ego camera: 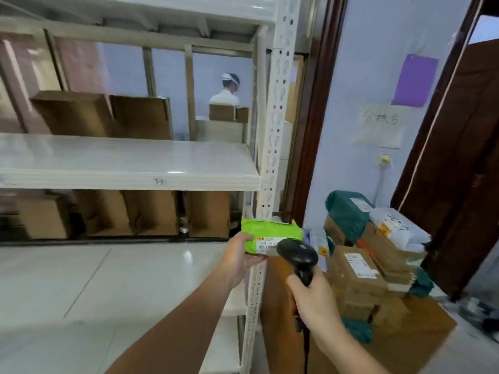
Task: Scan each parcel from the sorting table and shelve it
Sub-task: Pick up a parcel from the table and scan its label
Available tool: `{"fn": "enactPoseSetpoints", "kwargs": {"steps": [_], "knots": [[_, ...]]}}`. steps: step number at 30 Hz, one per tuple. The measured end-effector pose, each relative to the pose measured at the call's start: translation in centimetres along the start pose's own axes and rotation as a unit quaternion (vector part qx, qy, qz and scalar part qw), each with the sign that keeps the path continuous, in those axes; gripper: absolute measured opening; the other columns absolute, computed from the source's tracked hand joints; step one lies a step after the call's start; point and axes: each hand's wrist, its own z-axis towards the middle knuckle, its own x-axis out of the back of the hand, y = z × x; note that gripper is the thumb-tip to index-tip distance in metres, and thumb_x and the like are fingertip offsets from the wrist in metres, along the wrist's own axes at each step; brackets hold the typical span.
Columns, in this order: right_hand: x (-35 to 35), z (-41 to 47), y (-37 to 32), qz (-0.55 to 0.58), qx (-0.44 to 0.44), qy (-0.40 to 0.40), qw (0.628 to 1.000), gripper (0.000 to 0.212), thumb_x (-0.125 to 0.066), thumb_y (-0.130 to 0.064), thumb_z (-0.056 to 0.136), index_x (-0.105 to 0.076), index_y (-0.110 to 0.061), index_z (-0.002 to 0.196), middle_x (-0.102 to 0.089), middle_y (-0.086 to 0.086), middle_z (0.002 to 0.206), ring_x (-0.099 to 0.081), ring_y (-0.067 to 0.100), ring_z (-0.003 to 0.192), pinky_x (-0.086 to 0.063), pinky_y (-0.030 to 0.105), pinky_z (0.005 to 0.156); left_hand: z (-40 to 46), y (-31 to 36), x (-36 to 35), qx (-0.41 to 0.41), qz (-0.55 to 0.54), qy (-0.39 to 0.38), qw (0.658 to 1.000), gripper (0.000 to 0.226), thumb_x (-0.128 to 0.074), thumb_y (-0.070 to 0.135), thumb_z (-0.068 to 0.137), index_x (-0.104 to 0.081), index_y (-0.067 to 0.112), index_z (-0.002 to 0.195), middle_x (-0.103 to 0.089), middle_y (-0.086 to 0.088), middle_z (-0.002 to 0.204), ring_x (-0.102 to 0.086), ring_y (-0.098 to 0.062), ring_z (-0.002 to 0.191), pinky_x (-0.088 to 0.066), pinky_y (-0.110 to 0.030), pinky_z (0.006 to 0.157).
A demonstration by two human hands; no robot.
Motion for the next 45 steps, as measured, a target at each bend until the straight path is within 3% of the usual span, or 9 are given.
{"fn": "enactPoseSetpoints", "kwargs": {"steps": [5,8,14,22,30,39,42,45], "knots": [[-7.6,-3.2,-4.2,0.022,0.030,-0.085,0.996,0.006,-0.057,-0.008,0.091,-0.055,-0.011,0.095,-0.056,0.006,0.057,-0.054,0.017,0.040,-0.047,0.030,0.045,-6.0,5.5,11.7,-0.053,-0.033,0.128,0.990,0.016,-0.051,0.010,0.100,-0.061,0.002,0.110,-0.075,-0.023,0.097,-0.073,-0.038,0.082,-0.062,-0.048,0.079],[-13.1,-5.3,-6.8,0.047,0.044,-0.146,0.987,0.008,-0.056,-0.007,0.090,-0.054,-0.012,0.096,-0.056,0.006,0.059,-0.053,0.020,0.043,-0.046,0.032,0.045,-9.4,8.7,18.8,-0.077,-0.042,0.185,0.979,0.022,-0.051,0.010,0.100,-0.060,-0.001,0.116,-0.072,-0.026,0.103,-0.071,-0.040,0.086,-0.062,-0.048,0.081],[-23.6,-9.5,-12.2,0.061,0.066,-0.230,0.969,0.009,-0.055,-0.008,0.090,-0.055,-0.013,0.097,-0.058,0.007,0.065,-0.054,0.018,0.044,-0.047,0.030,0.047,-15.5,15.2,31.0,-0.123,-0.070,0.258,0.956,0.036,-0.051,0.010,0.099,-0.057,-0.004,0.132,-0.070,-0.029,0.116,-0.072,-0.039,0.087,-0.064,-0.043,0.067],[-34.2,-12.7,-21.2,0.113,0.086,-0.253,0.957,0.014,-0.055,-0.010,0.095,-0.056,-0.019,0.106,-0.056,0.008,0.066,-0.052,0.019,0.050,-0.041,0.023,0.040,-19.5,25.6,40.3,-0.186,-0.069,0.235,0.951,0.034,-0.049,0.009,0.099,-0.059,-0.001,0.130,-0.071,-0.026,0.112,-0.072,-0.037,0.086,-0.066,-0.041,0.067],[-40.2,-10.1,-29.2,0.127,0.146,-0.222,0.955,0.005,-0.055,-0.011,0.092,-0.054,-0.014,0.096,-0.054,0.004,0.058,-0.053,0.018,0.047,-0.043,0.024,0.043,-15.9,36.1,43.8,-0.226,-0.064,0.196,0.952,0.016,-0.051,0.010,0.099,-0.061,0.003,0.110,-0.077,-0.018,0.087,-0.076,-0.034,0.075,-0.064,-0.039,0.062],[-48.0,-2.8,-35.4,0.135,0.166,-0.227,0.950,0.004,-0.054,-0.014,0.094,-0.055,-0.013,0.098,-0.054,0.006,0.062,-0.053,0.018,0.050,-0.051,0.024,0.050,-7.7,47.2,47.3,-0.278,-0.027,0.173,0.944,0.013,-0.048,0.007,0.102,-0.056,0.005,0.112,-0.068,-0.024,0.106,-0.070,-0.039,0.086,-0.065,-0.040,0.058],[-50.4,-0.3,-36.9,0.124,0.172,-0.224,0.951,0.004,-0.054,-0.014,0.095,-0.056,-0.014,0.099,-0.054,0.006,0.063,-0.054,0.019,0.051,-0.054,0.029,0.056,-4.4,50.7,49.3,-0.281,0.021,0.186,0.941,0.010,-0.046,0.007,0.102,-0.055,0.010,0.107,-0.070,-0.022,0.102,-0.072,-0.037,0.082,-0.064,-0.039,0.057],[-52.3,2.0,-38.2,0.110,0.171,-0.219,0.954,0.003,-0.054,-0.013,0.095,-0.055,-0.014,0.096,-0.057,0.002,0.062,-0.053,0.019,0.050,-0.054,0.029,0.056,-0.7,54.1,51.2,-0.254,0.046,0.188,0.947,0.014,-0.044,0.005,0.103,-0.051,0.007,0.115,-0.069,-0.021,0.101,-0.071,-0.035,0.082,-0.064,-0.044,0.059]]}}
